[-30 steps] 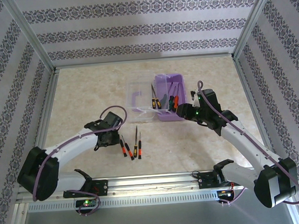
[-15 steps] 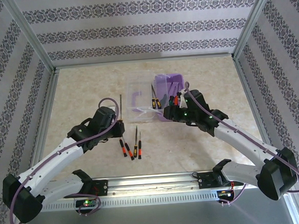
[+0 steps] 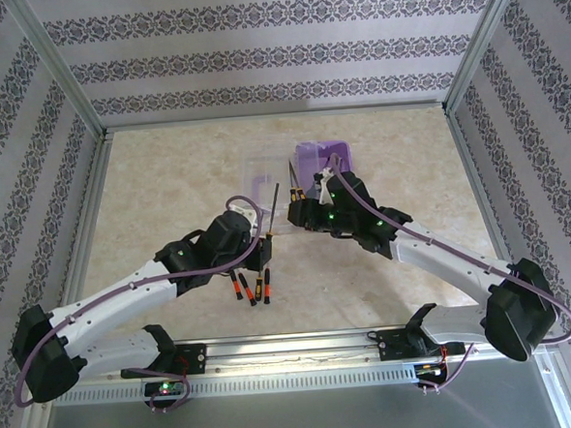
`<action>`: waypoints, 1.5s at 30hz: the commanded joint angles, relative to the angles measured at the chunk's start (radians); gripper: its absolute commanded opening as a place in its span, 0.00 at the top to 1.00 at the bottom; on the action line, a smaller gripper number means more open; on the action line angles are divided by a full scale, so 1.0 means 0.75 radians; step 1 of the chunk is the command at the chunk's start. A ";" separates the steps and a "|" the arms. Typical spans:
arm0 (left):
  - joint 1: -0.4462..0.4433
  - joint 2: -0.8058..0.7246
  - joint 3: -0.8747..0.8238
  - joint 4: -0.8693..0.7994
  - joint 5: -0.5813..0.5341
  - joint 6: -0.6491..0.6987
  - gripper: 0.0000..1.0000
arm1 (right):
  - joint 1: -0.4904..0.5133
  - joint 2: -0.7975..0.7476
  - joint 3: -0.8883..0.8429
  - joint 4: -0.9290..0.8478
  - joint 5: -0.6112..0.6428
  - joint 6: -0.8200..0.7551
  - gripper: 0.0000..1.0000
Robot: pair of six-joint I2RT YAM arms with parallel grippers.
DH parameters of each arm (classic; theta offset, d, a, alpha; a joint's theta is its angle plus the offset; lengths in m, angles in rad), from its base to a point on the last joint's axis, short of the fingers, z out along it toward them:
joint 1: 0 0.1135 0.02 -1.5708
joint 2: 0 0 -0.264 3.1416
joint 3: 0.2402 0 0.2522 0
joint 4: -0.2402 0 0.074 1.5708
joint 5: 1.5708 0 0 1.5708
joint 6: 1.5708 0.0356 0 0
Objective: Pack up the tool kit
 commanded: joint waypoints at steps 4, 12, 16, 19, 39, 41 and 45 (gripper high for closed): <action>-0.037 0.014 0.040 0.091 -0.003 0.019 0.94 | 0.017 0.052 0.010 0.135 -0.027 0.083 0.68; -0.044 0.032 0.038 0.082 -0.007 0.021 0.94 | 0.025 0.097 -0.020 0.277 -0.071 0.169 0.72; -0.044 0.034 0.030 0.097 -0.006 0.017 0.94 | 0.030 0.125 -0.008 0.271 -0.075 0.164 0.72; -0.046 0.040 0.032 0.102 -0.001 0.027 0.94 | 0.031 0.155 0.000 0.277 -0.091 0.165 0.73; -0.040 0.065 0.040 0.043 -0.118 -0.033 0.99 | 0.038 0.058 -0.062 0.229 0.017 0.129 0.73; -0.040 0.079 0.049 0.051 -0.094 -0.030 0.99 | 0.041 0.080 -0.050 0.254 -0.014 0.125 0.70; -0.040 0.096 0.060 0.057 -0.055 -0.029 0.99 | 0.053 0.139 -0.012 0.266 -0.067 0.114 0.68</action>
